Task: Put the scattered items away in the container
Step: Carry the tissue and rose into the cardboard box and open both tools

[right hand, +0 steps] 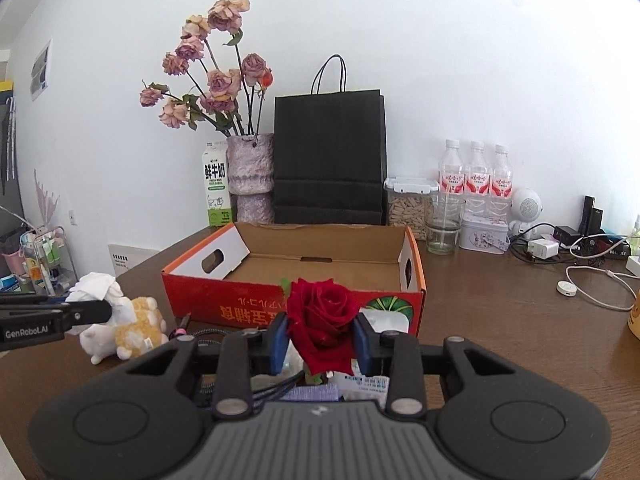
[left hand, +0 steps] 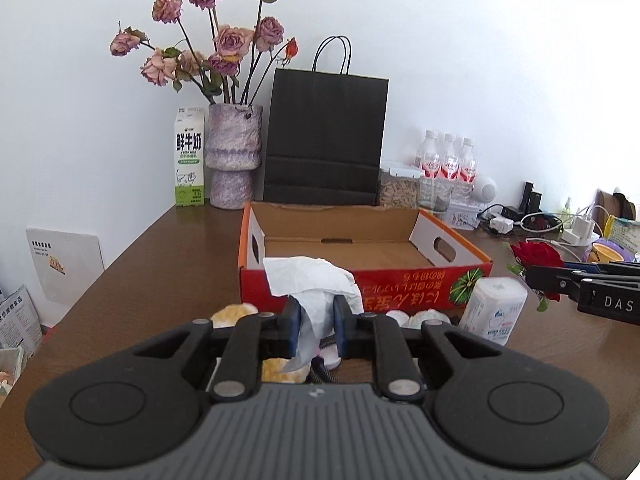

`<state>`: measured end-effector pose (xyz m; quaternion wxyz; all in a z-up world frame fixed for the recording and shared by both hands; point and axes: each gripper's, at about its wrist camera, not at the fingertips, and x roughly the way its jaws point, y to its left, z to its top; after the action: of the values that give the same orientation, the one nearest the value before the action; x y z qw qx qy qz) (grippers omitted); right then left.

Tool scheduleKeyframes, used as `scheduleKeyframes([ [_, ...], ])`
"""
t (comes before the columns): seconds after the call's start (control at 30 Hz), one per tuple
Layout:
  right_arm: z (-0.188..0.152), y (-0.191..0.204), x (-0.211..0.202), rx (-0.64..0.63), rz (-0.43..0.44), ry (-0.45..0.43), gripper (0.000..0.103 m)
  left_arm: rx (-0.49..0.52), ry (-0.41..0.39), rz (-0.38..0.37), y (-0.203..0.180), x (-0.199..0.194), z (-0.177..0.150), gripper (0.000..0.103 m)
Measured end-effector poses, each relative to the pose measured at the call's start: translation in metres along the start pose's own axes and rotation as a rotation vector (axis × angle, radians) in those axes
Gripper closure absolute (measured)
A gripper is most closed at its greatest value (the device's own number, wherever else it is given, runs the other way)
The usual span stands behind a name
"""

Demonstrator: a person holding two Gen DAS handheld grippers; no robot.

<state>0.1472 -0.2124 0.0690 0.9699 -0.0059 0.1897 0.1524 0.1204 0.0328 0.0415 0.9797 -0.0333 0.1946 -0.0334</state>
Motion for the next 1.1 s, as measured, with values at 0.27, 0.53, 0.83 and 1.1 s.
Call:
scheduleKeyframes([
  [0.27,0.035,-0.001,0.012,-0.019,0.006,-0.079,0.071,0.001,-0.099,-0.032,-0.012,0.018,0.042,0.086],
  [0.53,0.068,-0.003,0.043,-0.036,0.018,-0.125,0.071,-0.017,-0.139,-0.051,-0.018,0.054,0.074,0.086],
  [0.83,0.091,-0.013,0.090,-0.070,0.028,-0.131,0.071,-0.005,-0.126,-0.054,-0.023,0.106,0.093,0.086],
  [1.1,0.101,-0.021,0.139,-0.095,0.041,-0.095,0.071,-0.015,-0.041,-0.044,-0.017,0.164,0.096,0.086],
])
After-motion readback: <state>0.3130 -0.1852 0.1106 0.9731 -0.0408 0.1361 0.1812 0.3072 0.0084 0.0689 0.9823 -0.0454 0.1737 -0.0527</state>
